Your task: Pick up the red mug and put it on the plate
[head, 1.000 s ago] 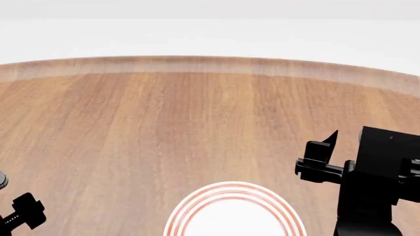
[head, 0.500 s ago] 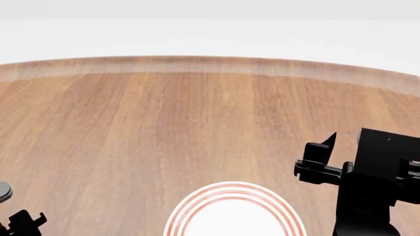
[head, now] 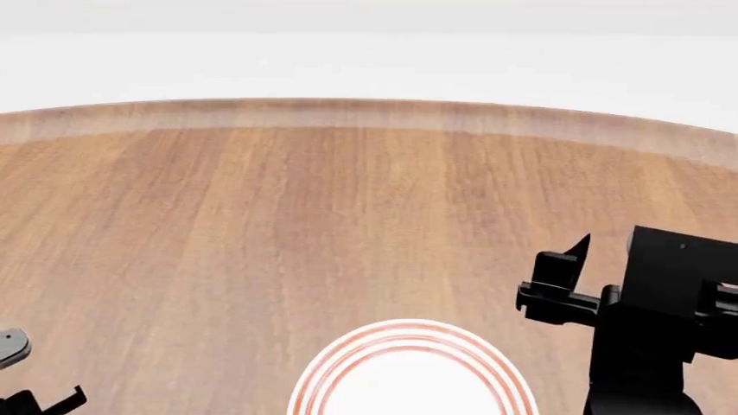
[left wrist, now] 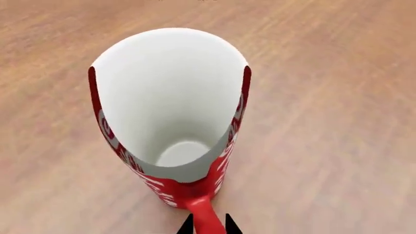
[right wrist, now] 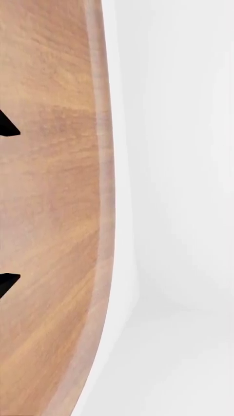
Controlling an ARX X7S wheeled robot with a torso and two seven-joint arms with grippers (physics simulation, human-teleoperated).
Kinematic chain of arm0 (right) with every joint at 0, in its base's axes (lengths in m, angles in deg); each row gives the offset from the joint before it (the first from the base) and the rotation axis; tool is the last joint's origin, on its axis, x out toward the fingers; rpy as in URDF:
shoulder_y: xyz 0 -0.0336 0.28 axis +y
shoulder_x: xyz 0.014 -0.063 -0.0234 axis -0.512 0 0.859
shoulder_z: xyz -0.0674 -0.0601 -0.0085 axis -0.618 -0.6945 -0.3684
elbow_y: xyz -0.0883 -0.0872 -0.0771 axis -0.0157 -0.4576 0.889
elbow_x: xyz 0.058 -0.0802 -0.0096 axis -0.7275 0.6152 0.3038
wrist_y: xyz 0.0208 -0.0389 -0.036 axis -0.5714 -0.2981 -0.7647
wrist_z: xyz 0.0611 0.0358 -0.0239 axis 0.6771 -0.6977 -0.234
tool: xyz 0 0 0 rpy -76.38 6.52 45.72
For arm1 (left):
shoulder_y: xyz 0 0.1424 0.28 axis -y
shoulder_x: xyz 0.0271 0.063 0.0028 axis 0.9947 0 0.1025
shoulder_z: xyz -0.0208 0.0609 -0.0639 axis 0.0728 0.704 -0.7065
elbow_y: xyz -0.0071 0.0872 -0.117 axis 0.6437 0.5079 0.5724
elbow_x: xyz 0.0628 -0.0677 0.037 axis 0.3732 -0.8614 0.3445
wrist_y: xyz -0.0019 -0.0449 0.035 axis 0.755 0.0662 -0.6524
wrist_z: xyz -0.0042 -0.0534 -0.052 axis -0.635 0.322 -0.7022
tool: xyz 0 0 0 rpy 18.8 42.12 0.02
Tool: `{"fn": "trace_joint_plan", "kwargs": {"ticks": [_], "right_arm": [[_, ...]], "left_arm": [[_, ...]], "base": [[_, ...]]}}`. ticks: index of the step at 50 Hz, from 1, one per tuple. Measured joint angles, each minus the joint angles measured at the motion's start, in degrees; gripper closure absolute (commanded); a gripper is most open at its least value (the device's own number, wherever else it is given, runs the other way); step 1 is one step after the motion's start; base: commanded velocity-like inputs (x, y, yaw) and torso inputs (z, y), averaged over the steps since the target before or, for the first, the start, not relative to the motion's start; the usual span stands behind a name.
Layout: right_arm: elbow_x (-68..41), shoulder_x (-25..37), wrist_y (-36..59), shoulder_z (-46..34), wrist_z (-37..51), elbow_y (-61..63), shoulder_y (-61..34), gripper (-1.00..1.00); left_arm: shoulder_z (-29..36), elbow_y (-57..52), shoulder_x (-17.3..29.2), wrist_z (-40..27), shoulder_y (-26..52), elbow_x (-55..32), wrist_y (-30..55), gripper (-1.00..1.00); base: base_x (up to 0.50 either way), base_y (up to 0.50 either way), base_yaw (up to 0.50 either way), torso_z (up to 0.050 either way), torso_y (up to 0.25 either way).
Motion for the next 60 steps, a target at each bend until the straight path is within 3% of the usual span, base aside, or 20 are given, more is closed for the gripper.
{"fn": "trace_joint_plan", "kwargs": {"ticks": [28,39,60], "right_arm": [[-0.44,0.05,-0.51,-0.82,0.37,-1.14,-0.39,-1.0],[-0.79,0.14,-0.46,-0.95,0.48,-1.14,-0.5,-1.0],[-1.09,0.18,-1.34,-1.52,0.61,-2.33,-0.67,-1.0]], "left_arm": [[14.91,-35.47,-2.11,16.23,-8.32,1.99,24.2,1.0],[23.6,-47.07,-3.53,20.68,-10.1,3.87,32.14,1.0],[38.7,-55.33,-7.12,24.66,-10.51,5.65,37.18,1.0]], "base": [[0.0,0.0,0.0,0.0,0.0],[0.0,0.0,0.0,0.0,0.0],[0.0,0.0,0.0,0.0,0.0]]}}
